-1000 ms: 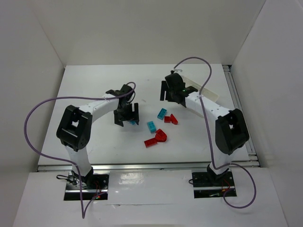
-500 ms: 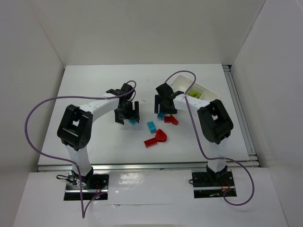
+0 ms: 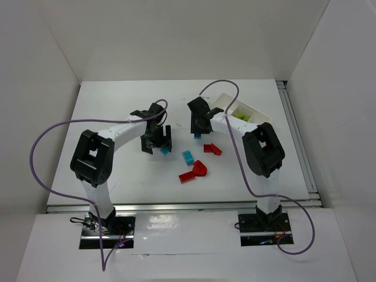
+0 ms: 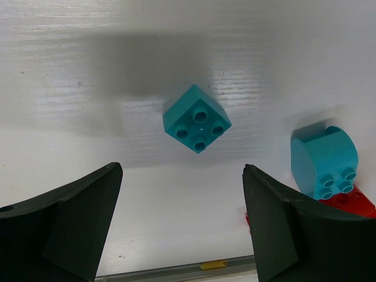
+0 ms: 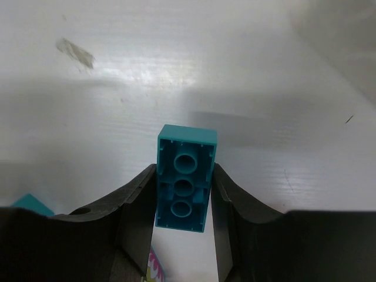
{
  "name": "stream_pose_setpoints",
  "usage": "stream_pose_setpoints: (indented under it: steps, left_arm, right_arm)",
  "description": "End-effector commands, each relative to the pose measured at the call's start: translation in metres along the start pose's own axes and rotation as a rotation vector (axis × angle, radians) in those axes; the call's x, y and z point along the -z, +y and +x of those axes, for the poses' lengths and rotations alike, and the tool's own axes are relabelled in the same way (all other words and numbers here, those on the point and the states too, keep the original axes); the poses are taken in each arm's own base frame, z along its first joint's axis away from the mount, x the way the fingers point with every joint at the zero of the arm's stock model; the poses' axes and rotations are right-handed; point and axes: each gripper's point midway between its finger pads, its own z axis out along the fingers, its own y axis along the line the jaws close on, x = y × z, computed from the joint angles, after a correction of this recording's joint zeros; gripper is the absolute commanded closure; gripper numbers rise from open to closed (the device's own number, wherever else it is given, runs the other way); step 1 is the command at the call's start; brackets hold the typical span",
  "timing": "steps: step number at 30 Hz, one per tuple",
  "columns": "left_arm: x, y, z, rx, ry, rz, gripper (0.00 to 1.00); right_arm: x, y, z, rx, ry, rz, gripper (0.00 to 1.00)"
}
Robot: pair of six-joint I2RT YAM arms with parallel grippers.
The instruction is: Sort the legos into containers by color
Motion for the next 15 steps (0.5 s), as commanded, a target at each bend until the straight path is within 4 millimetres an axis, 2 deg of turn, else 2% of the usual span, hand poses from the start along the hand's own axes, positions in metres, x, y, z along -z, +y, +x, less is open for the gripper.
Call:
stream_pose_setpoints:
  steps: [1, 3, 4, 7, 8, 9, 10, 11, 12, 14, 15]
  left_arm:
    - [0.010, -0.003, -0.004, -0.012, -0.022, 0.025, 0.07]
    - [0.007, -0.003, -0.001, -0.011, -0.008, 0.027, 0.07]
    - [0.009, -0.005, -0.005, -0.023, -0.017, 0.033, 0.07]
    - [0.000, -0.007, -0.002, -0.030, 0.004, 0.023, 0.07]
    - [-0.002, -0.008, -0.004, -0.030, 0.005, 0.022, 0.07]
    - [-0.001, -0.013, -0.005, -0.029, 0.000, 0.029, 0.10]
    - [-0.005, -0.011, -0.005, -0.028, 0.005, 0.015, 0.11]
    - [-0.005, -0.011, -0.004, -0.013, 0.005, 0.015, 0.12]
    - [-0.004, -0.012, -0.009, 0.001, -0.009, 0.010, 0.15]
    - [-0.006, -0.009, -0.006, 0.011, 0.001, -0.008, 0.16]
    - [-0.007, -0.008, -0.007, 0.020, -0.004, -0.016, 0.16]
  right_arm:
    - [0.040, -0.008, -0.074, -0.061, -0.190, 0.012, 0.75]
    - [0.055, -0.019, -0.094, -0.092, -0.242, 0.023, 0.75]
    - [0.061, -0.031, -0.108, -0.120, -0.271, 0.042, 0.75]
    - [0.073, -0.050, -0.132, -0.159, -0.328, 0.059, 0.75]
    - [0.072, -0.067, -0.138, -0.183, -0.338, 0.092, 0.75]
    - [0.067, -0.074, -0.144, -0.195, -0.344, 0.113, 0.75]
    - [0.071, -0.079, -0.154, -0.210, -0.363, 0.114, 0.75]
    - [0.064, -0.093, -0.154, -0.225, -0.358, 0.148, 0.75]
    - [0.066, -0.097, -0.161, -0.238, -0.375, 0.148, 0.75]
    - [0.052, -0.107, -0.160, -0.246, -0.356, 0.172, 0.75]
    - [0.051, -0.112, -0.167, -0.259, -0.371, 0.176, 0.75]
